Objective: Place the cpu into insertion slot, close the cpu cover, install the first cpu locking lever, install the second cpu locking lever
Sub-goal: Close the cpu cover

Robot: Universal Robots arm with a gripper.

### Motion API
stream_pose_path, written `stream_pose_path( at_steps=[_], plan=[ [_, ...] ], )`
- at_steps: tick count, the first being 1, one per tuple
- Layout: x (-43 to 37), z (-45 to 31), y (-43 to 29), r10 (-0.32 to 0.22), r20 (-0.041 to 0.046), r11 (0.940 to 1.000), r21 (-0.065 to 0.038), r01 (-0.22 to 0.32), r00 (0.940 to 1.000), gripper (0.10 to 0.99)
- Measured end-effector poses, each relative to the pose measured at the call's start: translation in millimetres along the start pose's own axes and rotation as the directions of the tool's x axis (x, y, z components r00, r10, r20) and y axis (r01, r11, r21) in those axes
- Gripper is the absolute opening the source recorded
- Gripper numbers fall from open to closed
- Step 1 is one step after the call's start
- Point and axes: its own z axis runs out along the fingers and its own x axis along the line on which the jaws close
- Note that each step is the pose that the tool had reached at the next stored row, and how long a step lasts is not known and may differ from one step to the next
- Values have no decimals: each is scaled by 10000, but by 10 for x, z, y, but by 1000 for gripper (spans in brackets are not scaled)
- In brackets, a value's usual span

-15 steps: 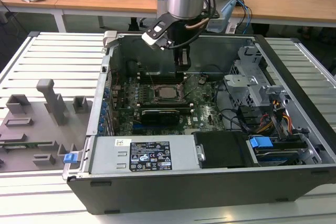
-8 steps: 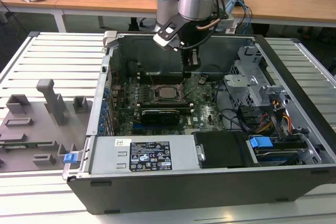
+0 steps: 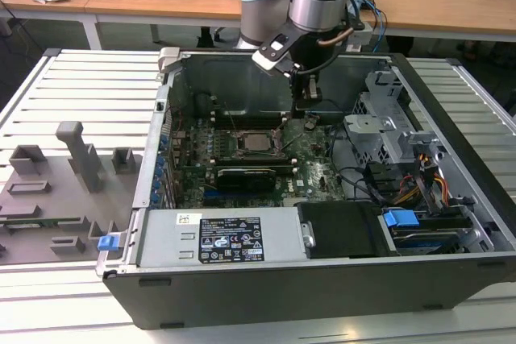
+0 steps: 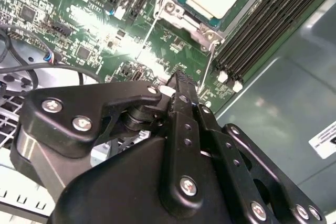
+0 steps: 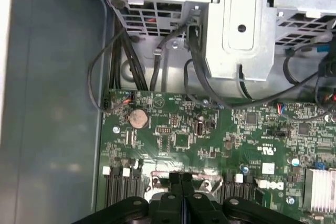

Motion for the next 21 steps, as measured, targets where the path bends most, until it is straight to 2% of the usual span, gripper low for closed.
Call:
stream_pose_path(
  at_steps=[3, 8, 10, 13, 17, 21],
  plan=[
    [9, 10, 62, -1, 20, 10000, 14, 1, 10000, 106],
    [13, 19, 118, -1, 23, 10000, 17, 1, 10000, 106],
    [19, 23, 178, -2, 36, 10000, 22, 1, 10000, 106],
    [28, 31, 229, -2, 58, 10000, 31, 2, 10000, 106],
    [32, 48, 246, -3, 69, 10000, 43, 2, 10000, 106],
    [34, 113, 253, -3, 71, 10000, 88, 3, 10000, 106]
  ],
)
